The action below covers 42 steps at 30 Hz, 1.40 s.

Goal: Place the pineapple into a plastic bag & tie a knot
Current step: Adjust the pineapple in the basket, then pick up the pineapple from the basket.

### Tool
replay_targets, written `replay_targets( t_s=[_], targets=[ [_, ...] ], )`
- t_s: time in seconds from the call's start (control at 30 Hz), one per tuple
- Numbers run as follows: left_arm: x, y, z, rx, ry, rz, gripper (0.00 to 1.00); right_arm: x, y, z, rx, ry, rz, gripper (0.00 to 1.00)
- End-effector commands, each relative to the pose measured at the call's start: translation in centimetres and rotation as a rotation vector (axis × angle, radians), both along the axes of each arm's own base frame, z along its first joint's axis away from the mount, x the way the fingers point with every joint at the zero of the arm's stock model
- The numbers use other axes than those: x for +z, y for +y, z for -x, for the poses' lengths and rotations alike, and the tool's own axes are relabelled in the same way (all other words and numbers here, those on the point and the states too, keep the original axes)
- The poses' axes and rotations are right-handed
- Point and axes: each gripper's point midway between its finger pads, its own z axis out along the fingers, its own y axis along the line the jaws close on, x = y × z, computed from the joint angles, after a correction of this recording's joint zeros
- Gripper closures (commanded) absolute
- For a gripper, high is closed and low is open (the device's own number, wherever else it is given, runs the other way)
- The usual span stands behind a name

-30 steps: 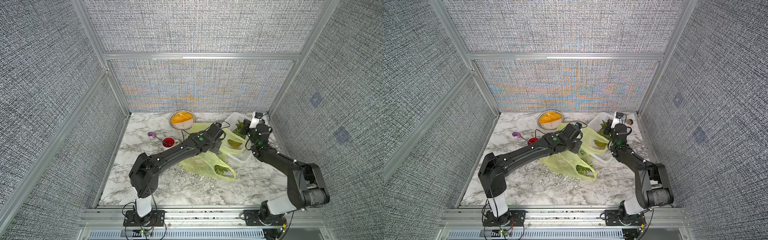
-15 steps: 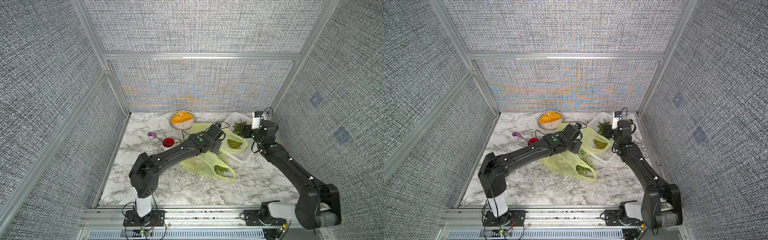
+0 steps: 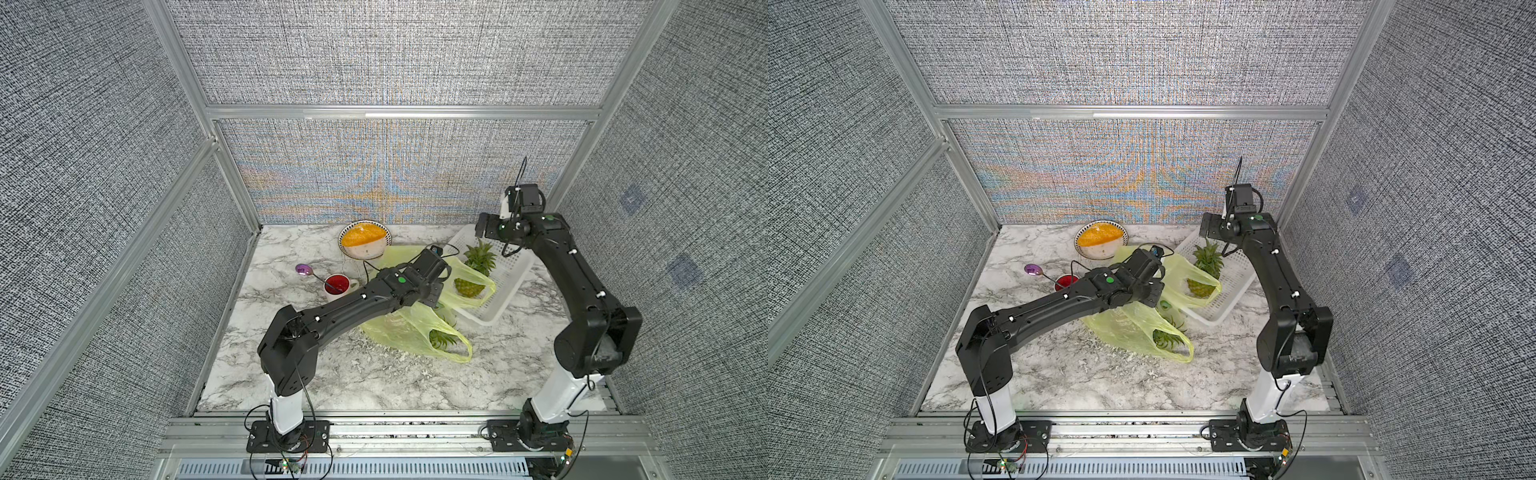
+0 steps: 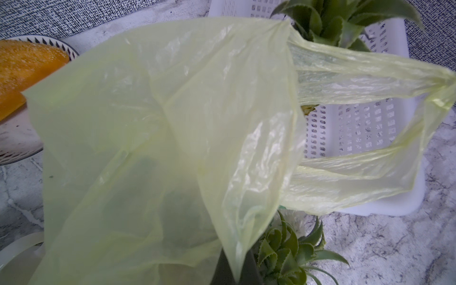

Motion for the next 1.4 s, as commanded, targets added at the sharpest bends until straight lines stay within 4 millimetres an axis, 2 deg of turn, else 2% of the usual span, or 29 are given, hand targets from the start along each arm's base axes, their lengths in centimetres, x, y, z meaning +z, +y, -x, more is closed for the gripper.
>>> replay_targets(
  t_s=[0.0,0.1,0.2,0.43,0.57,0.63,0.87,1.03,1.23,1.37],
  targets=[
    [0.7,-0.2,0.1,-0.011,-0.001,0.022,1.0,-2.1,0.5,0.2,0.003,0.121,-0.003,0.02],
    [0.8,-0.1,0.2,-0.013,0.0,0.022,1.0,-3.8,1.3,-0.1,0.038,0.216,0.025,0.02],
    [0.8,-0.1,0.3,-0.013,0.004,0.023,1.0,-5.8,1.6,1.0,0.072,0.317,0.081,0.02],
    [0.6,-0.2,0.4,-0.02,0.014,0.023,1.0,-6.4,1.7,4.1,0.091,0.365,0.094,0.02],
    [0.5,-0.2,0.5,-0.021,0.017,0.02,1.0,-8.3,1.6,5.5,0.103,0.431,0.118,0.02],
    [0.4,-0.1,0.5,-0.019,0.018,0.017,1.0,-8.6,1.6,5.3,0.102,0.422,0.116,0.02],
    [0.3,-0.2,0.6,-0.023,0.026,0.017,1.0,-8.1,2.4,2.1,0.101,0.365,0.108,0.05],
    [0.4,-0.3,0.5,-0.025,0.026,0.017,1.0,-8.6,2.1,2.3,0.095,0.364,0.125,0.18],
    [0.4,-0.3,0.5,-0.02,0.028,0.017,1.0,-9.5,2.0,4.2,0.11,0.403,0.116,0.4],
    [0.3,-0.6,0.5,-0.025,0.035,0.022,1.0,-9.6,2.0,4.8,0.111,0.395,0.091,0.72]
  ],
)
